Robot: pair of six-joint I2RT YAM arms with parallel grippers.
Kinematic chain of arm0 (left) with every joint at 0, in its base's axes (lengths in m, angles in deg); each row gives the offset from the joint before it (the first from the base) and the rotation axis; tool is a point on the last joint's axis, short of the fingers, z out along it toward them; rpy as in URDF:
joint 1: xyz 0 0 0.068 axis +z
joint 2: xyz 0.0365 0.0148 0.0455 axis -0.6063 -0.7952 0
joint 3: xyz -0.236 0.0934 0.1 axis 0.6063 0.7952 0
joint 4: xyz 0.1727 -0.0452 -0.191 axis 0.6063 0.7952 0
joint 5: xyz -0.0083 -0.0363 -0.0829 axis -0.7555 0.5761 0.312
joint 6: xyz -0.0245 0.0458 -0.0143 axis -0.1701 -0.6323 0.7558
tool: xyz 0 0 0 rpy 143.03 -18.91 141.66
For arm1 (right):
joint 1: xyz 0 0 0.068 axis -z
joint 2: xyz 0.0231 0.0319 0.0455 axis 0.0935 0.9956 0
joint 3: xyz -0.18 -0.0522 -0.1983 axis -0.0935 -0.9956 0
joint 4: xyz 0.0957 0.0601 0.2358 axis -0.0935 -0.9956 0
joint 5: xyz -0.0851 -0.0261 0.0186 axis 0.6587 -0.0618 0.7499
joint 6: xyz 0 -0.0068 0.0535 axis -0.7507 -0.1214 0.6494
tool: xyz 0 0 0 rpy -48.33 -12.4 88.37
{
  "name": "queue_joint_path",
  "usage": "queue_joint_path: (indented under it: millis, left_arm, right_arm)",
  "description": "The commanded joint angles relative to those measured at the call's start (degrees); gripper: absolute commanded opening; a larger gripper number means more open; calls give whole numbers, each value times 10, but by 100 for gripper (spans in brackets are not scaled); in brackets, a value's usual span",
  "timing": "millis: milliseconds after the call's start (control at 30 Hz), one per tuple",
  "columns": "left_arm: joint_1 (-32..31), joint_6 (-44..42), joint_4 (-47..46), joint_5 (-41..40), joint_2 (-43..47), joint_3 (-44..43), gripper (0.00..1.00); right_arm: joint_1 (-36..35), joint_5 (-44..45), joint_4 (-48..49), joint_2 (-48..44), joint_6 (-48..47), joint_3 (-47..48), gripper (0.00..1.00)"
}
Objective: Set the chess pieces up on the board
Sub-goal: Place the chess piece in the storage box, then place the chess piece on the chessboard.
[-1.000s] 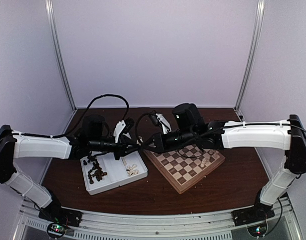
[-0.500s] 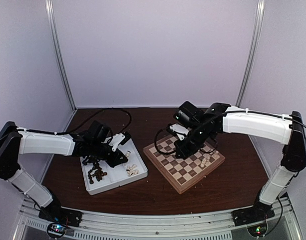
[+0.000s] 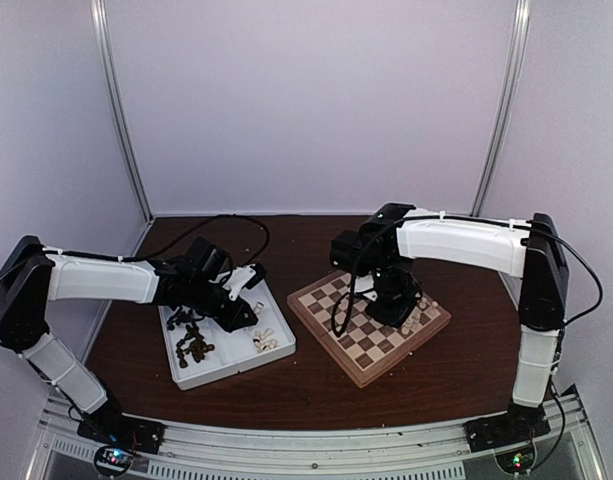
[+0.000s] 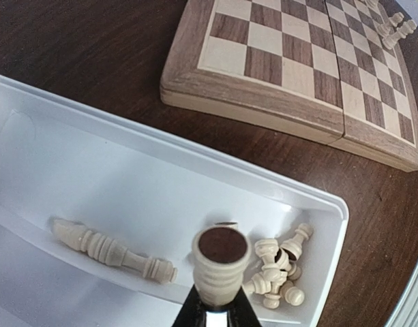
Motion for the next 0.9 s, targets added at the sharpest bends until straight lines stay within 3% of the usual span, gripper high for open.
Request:
queue_joint_path:
  millis: [0, 267, 867]
  left_arm:
    - [2, -7, -1, 2, 6, -7, 11]
    - [2, -4, -8, 10, 19, -4, 22]
    - [2, -4, -15, -10, 94, 20, 26]
  right_arm:
    - [-3, 59, -47, 23, -12, 37, 5]
    - [-12, 21, -39, 54, -24, 40, 6]
    - [-26, -10, -36, 88, -28, 27, 10]
